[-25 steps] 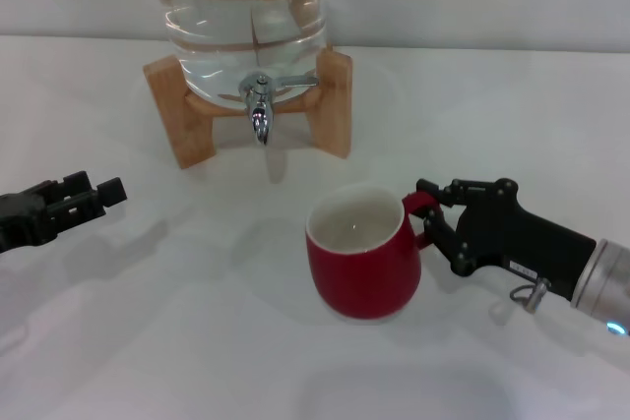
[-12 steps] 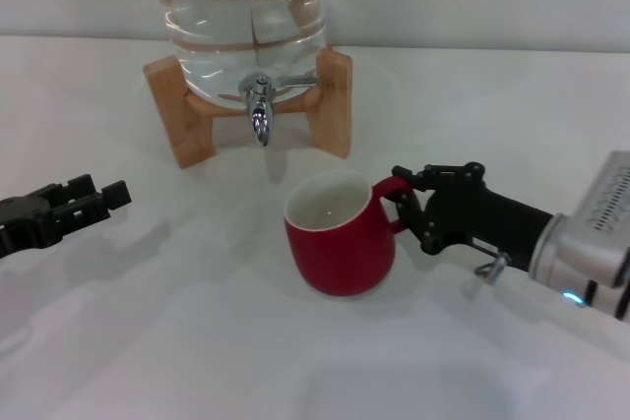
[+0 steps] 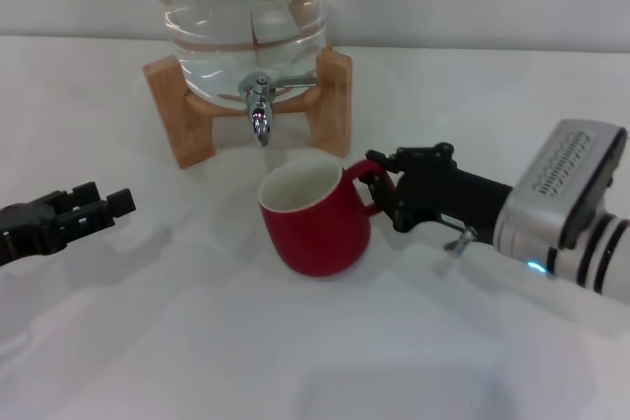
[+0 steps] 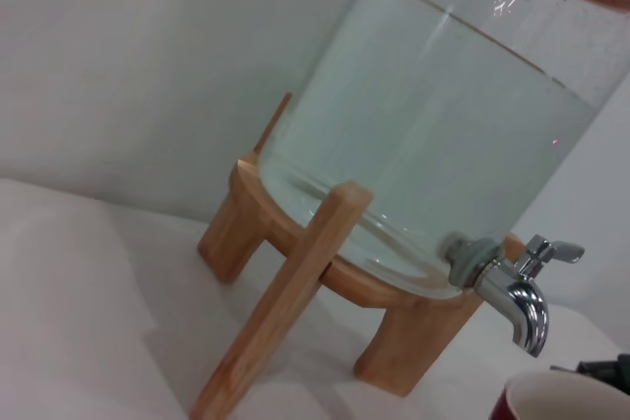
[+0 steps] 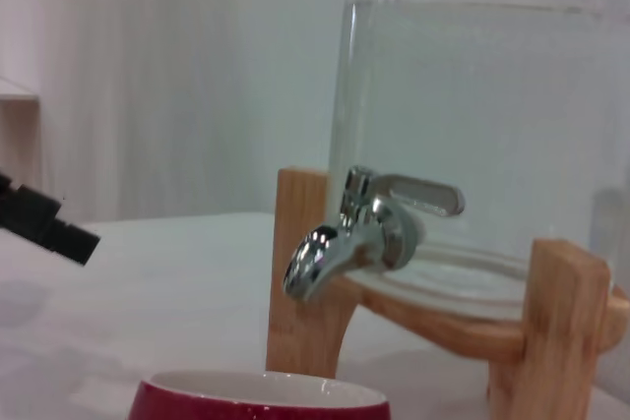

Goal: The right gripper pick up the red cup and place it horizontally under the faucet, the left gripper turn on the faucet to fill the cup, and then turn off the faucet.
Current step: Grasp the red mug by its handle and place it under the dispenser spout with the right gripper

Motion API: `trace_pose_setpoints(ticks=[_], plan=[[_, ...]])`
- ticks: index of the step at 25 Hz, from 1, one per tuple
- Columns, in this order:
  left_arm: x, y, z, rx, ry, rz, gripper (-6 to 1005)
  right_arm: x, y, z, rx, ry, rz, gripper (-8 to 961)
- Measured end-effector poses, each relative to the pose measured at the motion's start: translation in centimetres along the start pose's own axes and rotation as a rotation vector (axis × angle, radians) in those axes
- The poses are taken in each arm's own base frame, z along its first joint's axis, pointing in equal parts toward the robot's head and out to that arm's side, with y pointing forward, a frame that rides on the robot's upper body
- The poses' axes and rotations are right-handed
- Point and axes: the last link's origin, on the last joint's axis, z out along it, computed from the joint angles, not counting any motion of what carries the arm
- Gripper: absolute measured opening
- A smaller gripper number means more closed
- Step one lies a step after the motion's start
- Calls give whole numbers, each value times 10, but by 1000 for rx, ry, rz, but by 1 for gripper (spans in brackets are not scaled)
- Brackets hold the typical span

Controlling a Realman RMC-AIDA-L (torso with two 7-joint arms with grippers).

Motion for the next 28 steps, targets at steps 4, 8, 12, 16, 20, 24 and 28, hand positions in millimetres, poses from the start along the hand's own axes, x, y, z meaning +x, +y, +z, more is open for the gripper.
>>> trace_pose_setpoints(ticks=[4,8,12,16,20,24,28], plan=[[-1,0,-1,2,0,-1,848,-6,-1,9,0,2,-4,140],[0,0,-1,3,0,0,847,-6,-3,13,14,25,-2,140],[0,0,-1,4,0,2,847,-6,-5,18,31,54,4,139],[0,0,-1,4,0,2,847,-7,-6,23,38,75,7,139],[0,0,-1,3,0,3,847,-7,-7,27,47,95,16,138],[1,0,0,1,0,5,848,-9,-6,31,46,103,31,117],[2,0,1,-1,1,6,848,-12,-4,33,41,87,48,115]])
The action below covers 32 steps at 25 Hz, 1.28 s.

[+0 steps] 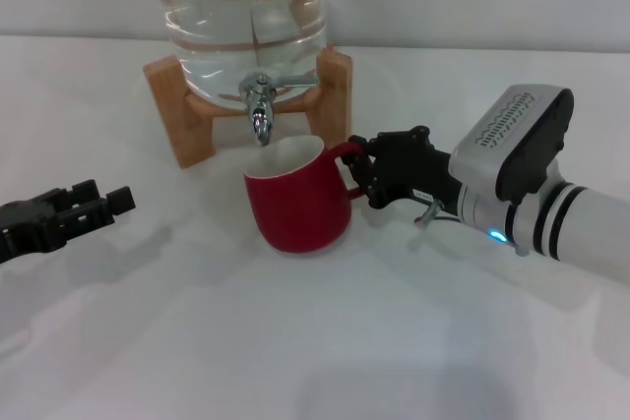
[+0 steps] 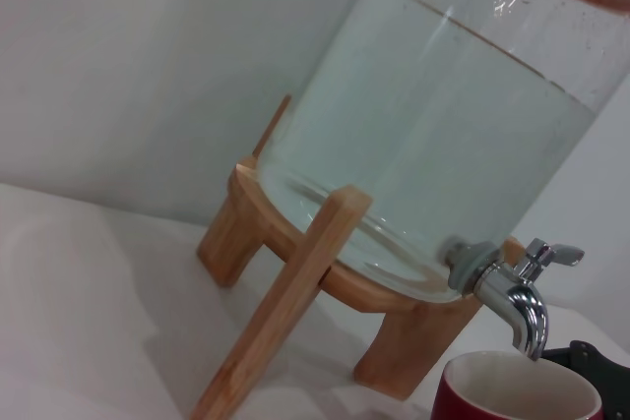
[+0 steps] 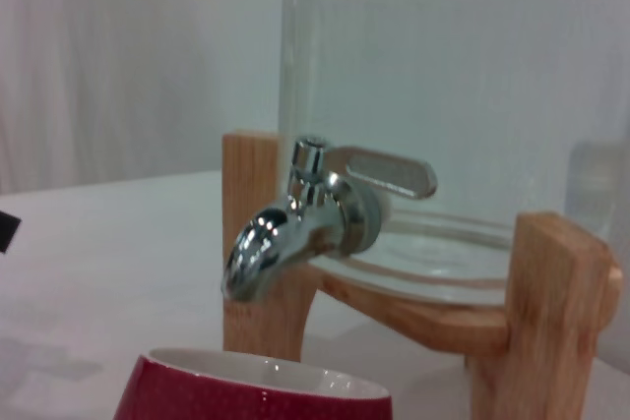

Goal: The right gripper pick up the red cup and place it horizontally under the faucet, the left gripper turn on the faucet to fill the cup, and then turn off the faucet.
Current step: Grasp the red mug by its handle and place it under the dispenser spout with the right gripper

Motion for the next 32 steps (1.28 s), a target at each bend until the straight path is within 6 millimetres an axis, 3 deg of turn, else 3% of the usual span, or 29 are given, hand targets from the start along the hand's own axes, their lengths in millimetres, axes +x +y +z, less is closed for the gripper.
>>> trace_pose_setpoints(ticks=[20,32], plan=[[2,0,1,-1,7,0,847,-10,1,4,-9,-43,5,116],[2,0,1,-2,9,-5,848,-7,1,11,10,21,-16,116]])
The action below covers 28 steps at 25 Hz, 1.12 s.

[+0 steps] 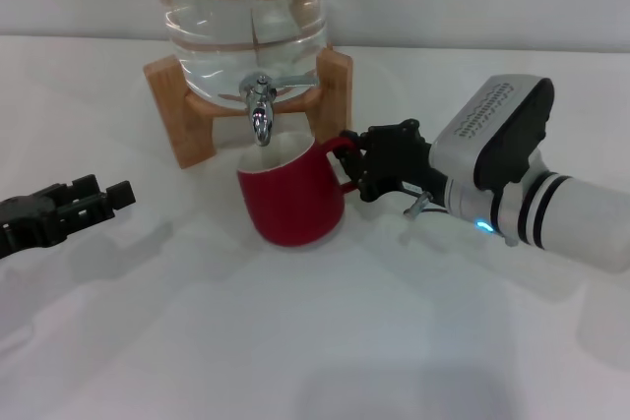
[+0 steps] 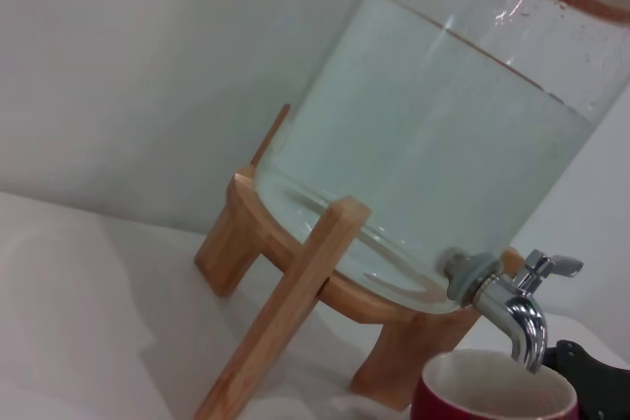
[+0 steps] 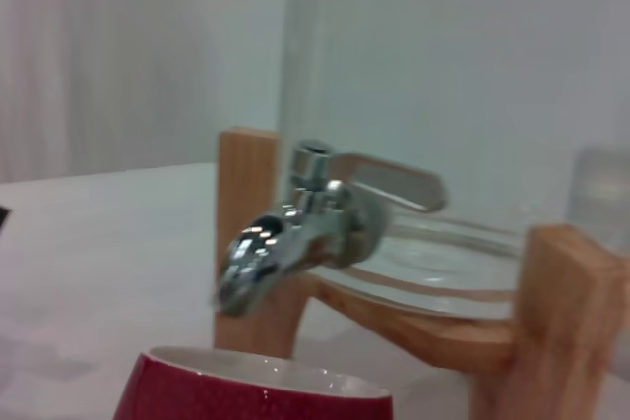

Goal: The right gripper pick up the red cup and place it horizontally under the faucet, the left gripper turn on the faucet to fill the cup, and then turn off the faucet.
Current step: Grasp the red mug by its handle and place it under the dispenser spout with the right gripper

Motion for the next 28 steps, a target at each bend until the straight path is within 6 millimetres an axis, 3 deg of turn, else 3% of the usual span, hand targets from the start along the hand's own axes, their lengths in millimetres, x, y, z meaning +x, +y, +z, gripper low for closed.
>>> trace_pose_setpoints(ticks=[28], plan=[[0,0,1,1,0,-8,847,-3,2,6,-16,22,-24,113]])
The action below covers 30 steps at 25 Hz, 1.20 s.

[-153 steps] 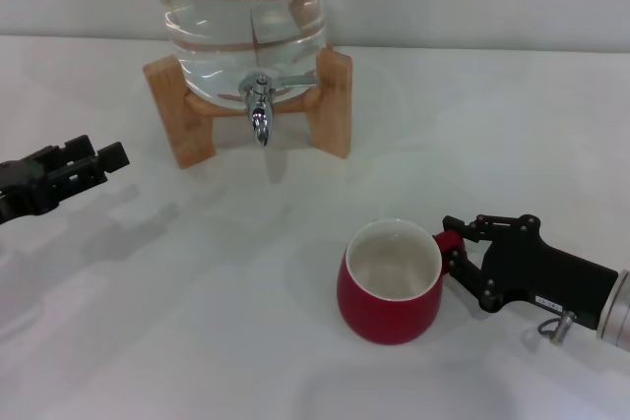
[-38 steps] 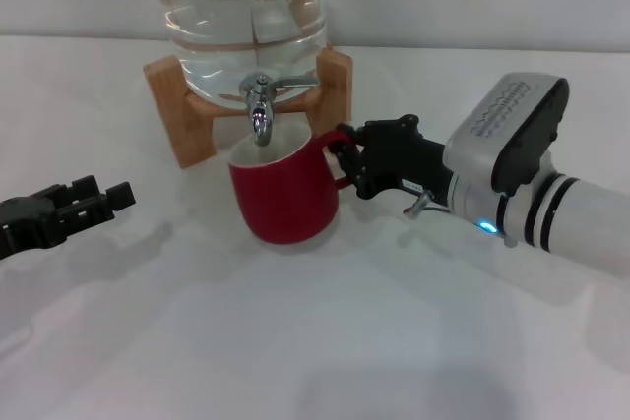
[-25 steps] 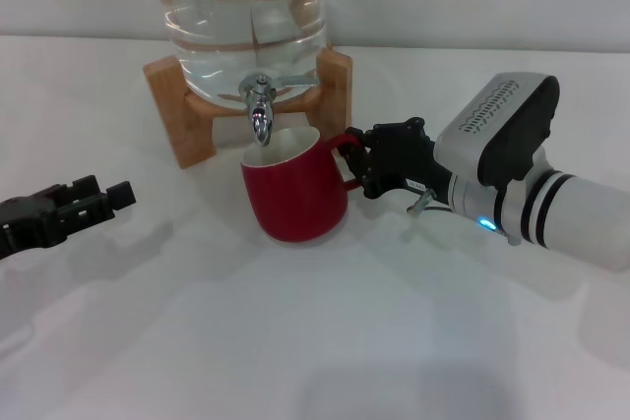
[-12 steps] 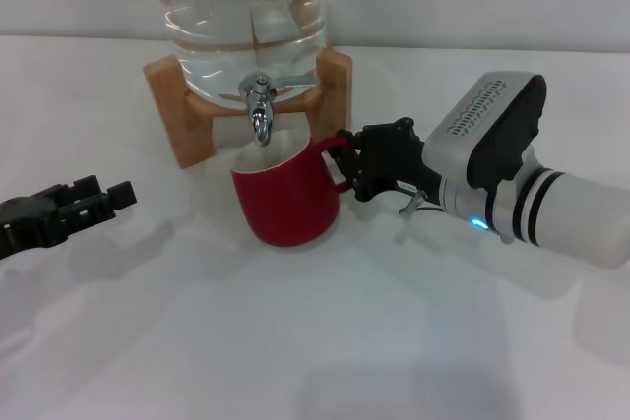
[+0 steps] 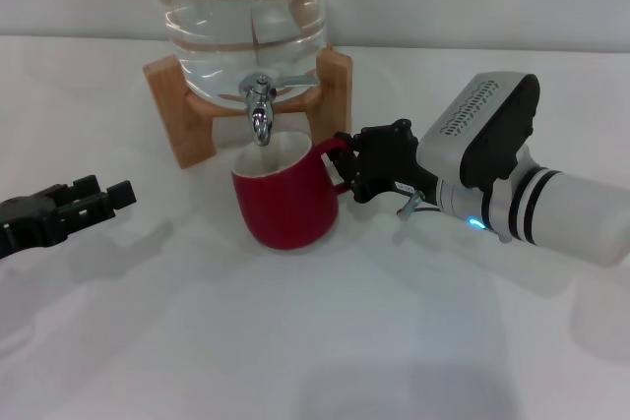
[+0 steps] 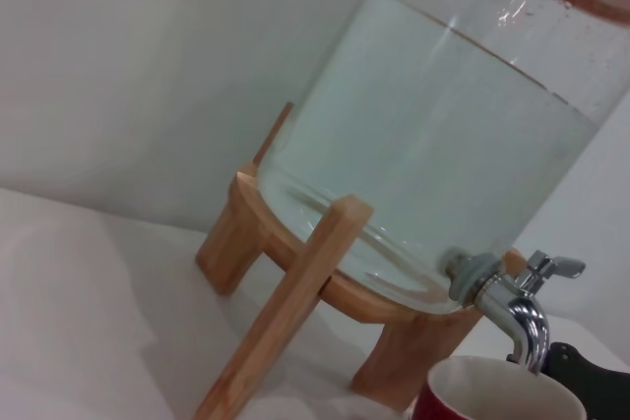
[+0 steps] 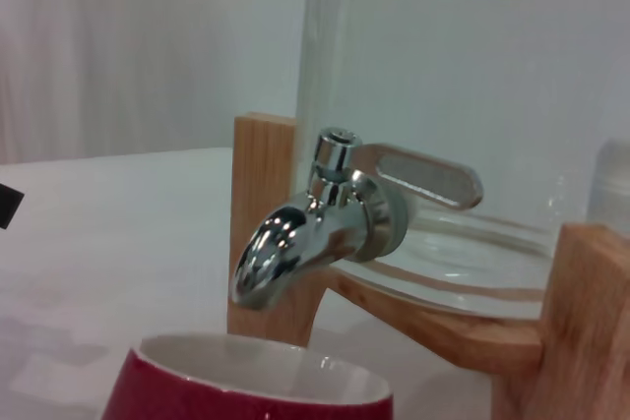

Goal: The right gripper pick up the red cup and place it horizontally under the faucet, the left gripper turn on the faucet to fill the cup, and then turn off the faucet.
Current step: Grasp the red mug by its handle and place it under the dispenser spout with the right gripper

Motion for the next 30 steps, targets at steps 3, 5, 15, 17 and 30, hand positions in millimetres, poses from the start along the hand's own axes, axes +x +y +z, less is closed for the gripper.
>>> trace_pose_setpoints(ticks=[3,5,15,17,30], plan=[[0,0,0,1,0,0,847,0,0,0,0,1,0,117],[0,0,0,1,0,0,847,0,0,0,2,3,0,122],[1,0,0,-1,1,0,847,1,-3,0,14,8,9,194],[1,0,0,-1,1,0,848,1,-3,0,14,8,11,209],[1,-1,0,5,1,0,848,0,-2,0,17,4,33,244]])
